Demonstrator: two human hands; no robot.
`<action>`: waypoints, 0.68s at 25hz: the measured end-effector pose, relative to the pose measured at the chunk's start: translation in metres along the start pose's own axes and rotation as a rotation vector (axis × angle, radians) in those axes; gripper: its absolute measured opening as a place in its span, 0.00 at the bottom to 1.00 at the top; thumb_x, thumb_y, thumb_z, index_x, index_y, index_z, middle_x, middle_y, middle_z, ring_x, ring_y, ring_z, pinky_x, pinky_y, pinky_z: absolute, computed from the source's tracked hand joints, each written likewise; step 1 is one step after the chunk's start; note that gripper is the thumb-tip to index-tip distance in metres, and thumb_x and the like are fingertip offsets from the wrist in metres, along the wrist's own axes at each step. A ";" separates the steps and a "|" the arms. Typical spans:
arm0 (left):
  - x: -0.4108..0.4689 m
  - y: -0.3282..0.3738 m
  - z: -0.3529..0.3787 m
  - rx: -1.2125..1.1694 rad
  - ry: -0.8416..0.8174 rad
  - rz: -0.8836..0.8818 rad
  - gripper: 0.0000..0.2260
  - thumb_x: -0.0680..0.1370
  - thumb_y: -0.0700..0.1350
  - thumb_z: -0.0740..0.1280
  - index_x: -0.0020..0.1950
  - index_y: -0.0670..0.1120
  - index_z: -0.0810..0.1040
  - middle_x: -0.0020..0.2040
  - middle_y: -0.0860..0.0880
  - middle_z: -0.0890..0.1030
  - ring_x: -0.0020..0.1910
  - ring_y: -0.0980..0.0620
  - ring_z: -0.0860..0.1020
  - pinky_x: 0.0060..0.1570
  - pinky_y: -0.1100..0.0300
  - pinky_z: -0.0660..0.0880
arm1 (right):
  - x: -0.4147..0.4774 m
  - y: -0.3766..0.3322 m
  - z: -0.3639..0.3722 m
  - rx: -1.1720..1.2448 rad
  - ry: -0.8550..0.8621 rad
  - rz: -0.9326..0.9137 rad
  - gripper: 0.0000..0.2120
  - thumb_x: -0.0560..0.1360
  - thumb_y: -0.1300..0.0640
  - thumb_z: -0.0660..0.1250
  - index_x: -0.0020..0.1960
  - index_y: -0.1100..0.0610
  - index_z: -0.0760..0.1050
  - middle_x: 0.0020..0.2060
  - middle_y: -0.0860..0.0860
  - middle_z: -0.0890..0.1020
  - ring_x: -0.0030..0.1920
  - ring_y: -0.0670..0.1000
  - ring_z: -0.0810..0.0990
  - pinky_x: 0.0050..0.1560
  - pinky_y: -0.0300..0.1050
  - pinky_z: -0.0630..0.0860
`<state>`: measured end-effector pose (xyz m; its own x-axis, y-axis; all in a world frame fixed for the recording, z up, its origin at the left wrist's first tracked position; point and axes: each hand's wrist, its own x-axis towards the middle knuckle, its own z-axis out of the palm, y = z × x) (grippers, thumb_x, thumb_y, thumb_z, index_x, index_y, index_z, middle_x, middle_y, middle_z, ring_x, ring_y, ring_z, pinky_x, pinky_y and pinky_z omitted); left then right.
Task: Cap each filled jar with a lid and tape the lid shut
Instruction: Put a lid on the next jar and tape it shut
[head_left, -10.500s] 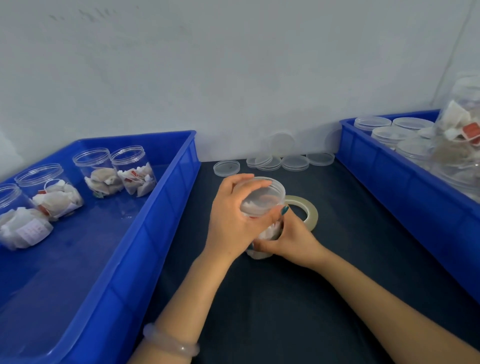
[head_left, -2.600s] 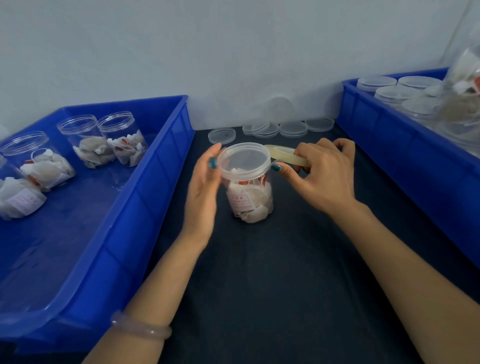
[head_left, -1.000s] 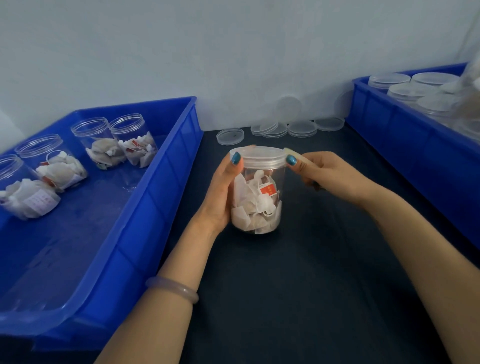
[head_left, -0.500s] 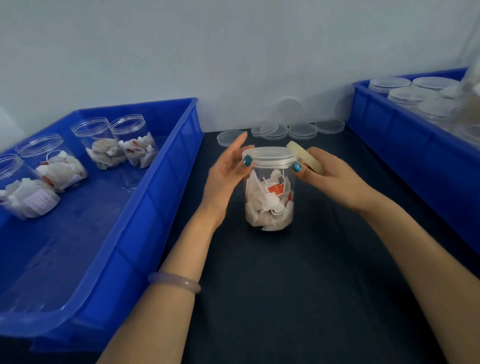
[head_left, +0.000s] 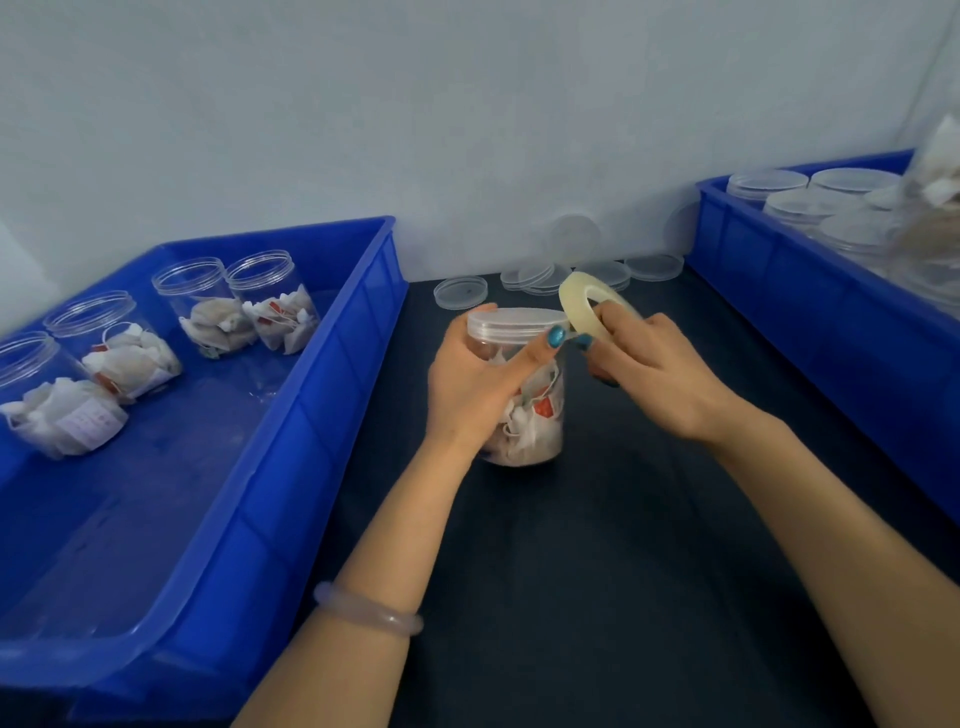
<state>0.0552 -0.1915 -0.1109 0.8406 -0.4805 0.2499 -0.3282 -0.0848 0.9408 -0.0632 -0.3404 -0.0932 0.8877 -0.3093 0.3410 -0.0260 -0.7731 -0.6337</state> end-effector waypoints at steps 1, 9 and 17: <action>0.001 0.000 -0.001 -0.025 0.027 -0.013 0.47 0.54 0.74 0.74 0.68 0.54 0.73 0.56 0.60 0.80 0.55 0.64 0.78 0.49 0.68 0.75 | 0.001 0.002 -0.002 -0.083 0.040 -0.028 0.22 0.81 0.40 0.52 0.45 0.57 0.71 0.33 0.53 0.77 0.38 0.56 0.74 0.51 0.53 0.68; 0.005 -0.002 -0.011 -0.089 0.147 0.031 0.41 0.54 0.67 0.78 0.63 0.54 0.74 0.54 0.58 0.82 0.55 0.61 0.80 0.55 0.60 0.79 | 0.005 0.013 -0.010 -0.525 0.323 0.062 0.31 0.72 0.27 0.47 0.37 0.50 0.75 0.26 0.48 0.72 0.33 0.48 0.64 0.48 0.45 0.53; 0.001 0.001 -0.015 -0.234 -0.172 0.008 0.42 0.51 0.76 0.75 0.58 0.56 0.77 0.54 0.58 0.84 0.56 0.58 0.81 0.56 0.57 0.78 | 0.005 0.009 -0.009 -0.325 0.334 0.043 0.29 0.69 0.25 0.51 0.33 0.49 0.73 0.23 0.45 0.70 0.33 0.48 0.67 0.51 0.48 0.60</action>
<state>0.0625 -0.1792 -0.1060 0.7464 -0.6231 0.2339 -0.2092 0.1139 0.9712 -0.0629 -0.3538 -0.0909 0.6871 -0.4654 0.5580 -0.2501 -0.8725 -0.4198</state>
